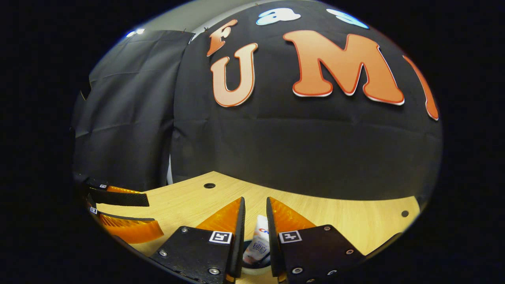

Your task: Put the toothbrush and toothpaste on the desktop into the cup, then pick up the cup and place it on the coaster on the desktop.

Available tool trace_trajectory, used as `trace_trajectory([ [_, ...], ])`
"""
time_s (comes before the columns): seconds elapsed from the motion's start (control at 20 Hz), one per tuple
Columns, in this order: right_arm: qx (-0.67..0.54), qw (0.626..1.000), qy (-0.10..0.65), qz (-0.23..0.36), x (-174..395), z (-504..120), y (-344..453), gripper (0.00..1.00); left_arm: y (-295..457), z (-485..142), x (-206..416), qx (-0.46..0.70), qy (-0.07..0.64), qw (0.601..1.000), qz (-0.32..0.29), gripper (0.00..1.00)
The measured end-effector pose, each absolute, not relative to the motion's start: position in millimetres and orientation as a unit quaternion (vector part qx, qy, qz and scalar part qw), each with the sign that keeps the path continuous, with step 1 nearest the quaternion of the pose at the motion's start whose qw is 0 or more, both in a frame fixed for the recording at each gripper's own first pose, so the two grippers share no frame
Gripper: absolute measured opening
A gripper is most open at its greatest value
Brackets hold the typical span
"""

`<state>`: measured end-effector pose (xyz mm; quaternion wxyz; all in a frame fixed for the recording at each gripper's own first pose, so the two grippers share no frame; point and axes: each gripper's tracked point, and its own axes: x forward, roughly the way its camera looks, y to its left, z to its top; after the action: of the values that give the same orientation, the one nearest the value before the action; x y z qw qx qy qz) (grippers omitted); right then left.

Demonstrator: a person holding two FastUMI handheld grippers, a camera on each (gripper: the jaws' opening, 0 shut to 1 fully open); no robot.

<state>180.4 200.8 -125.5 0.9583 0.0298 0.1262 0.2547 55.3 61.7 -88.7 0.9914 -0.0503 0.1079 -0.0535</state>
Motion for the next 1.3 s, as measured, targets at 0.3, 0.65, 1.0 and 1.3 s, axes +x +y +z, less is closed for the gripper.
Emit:
trace_trajectory([
  [0.3, 0.015, 0.967, 0.086, 0.241, 158.6, -83.1, 168.0, 0.52, 38.1, -88.7, 56.3, -0.033, 0.110, 0.991, -0.064, 0.98],
  [0.65, 0.014, 0.978, 0.070, 0.195, 125.8, -56.7, 97.4, 0.90, 6.8, -100.1, 74.6, -0.010, 0.135, 0.987, -0.083, 0.98],
  [1.0, 0.011, 0.989, 0.082, 0.123, 77.4, -56.7, 1.8, 0.93, -22.7, -134.6, 95.8, -0.004, 0.187, 0.976, -0.109, 0.98],
  [1.3, 0.008, 0.988, 0.118, 0.098, 33.6, -79.6, -41.3, 0.93, -50.9, -165.9, 112.3, 0.006, 0.241, 0.961, -0.136, 0.98],
])
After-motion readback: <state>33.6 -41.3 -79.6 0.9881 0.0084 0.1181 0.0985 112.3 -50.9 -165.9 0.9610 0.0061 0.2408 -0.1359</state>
